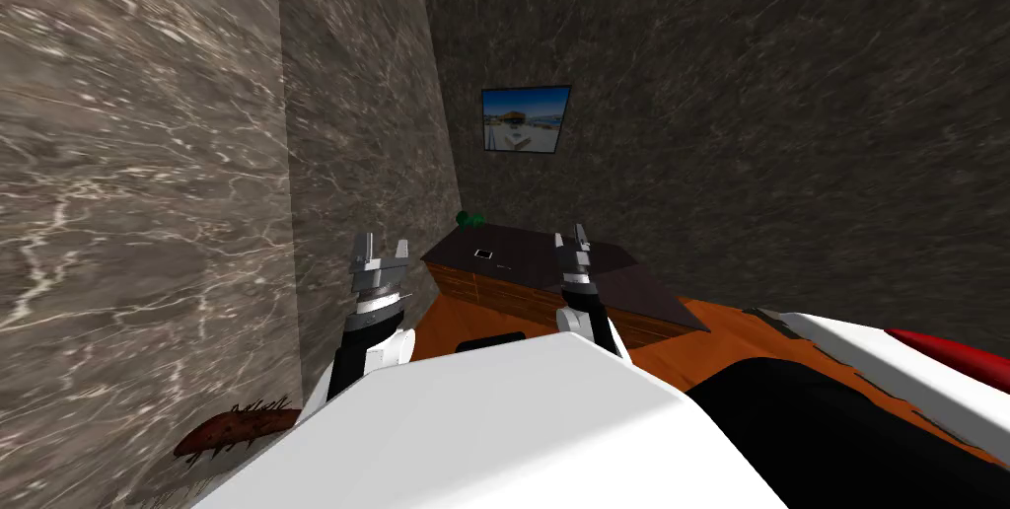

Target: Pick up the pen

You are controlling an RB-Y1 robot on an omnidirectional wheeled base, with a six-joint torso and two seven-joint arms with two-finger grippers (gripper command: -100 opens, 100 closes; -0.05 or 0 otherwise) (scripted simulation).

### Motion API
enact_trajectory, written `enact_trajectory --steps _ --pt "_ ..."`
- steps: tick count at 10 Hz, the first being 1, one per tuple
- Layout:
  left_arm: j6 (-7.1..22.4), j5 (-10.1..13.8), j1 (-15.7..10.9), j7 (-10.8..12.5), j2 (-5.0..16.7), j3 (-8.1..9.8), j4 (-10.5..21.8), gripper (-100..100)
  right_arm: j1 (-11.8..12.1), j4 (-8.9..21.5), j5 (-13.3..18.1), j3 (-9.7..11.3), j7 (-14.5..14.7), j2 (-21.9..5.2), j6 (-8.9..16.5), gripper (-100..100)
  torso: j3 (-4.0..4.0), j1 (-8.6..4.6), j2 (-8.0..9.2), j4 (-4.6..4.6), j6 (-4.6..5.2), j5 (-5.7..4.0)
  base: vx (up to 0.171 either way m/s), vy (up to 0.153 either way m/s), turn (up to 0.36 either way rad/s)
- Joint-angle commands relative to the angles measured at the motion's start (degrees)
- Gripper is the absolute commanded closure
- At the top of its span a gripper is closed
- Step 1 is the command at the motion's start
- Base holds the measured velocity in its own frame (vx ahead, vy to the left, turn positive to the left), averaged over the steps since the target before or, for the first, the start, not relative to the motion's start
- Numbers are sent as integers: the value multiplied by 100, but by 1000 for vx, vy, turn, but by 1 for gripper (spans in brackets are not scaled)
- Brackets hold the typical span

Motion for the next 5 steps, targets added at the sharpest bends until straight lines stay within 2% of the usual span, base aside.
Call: enact_trajectory --steps 1,3,5 --pt "0 0 0 0 0 0 0 0 59 134 57 17 39 -260 47 -100 0 0 0 0 0 0 -35 -2 207" --pt "0 0 -1 0 0 0 0 0 149 329 143 40 96 -501 115 -100 12 -5 22 4 -2 -1 -85 -1 227" --pt "0 0 -2 0 0 -1 0 0 278 599 264 70 175 -744 205 -100 22 4 39 8 -3 1 -106 3 325"
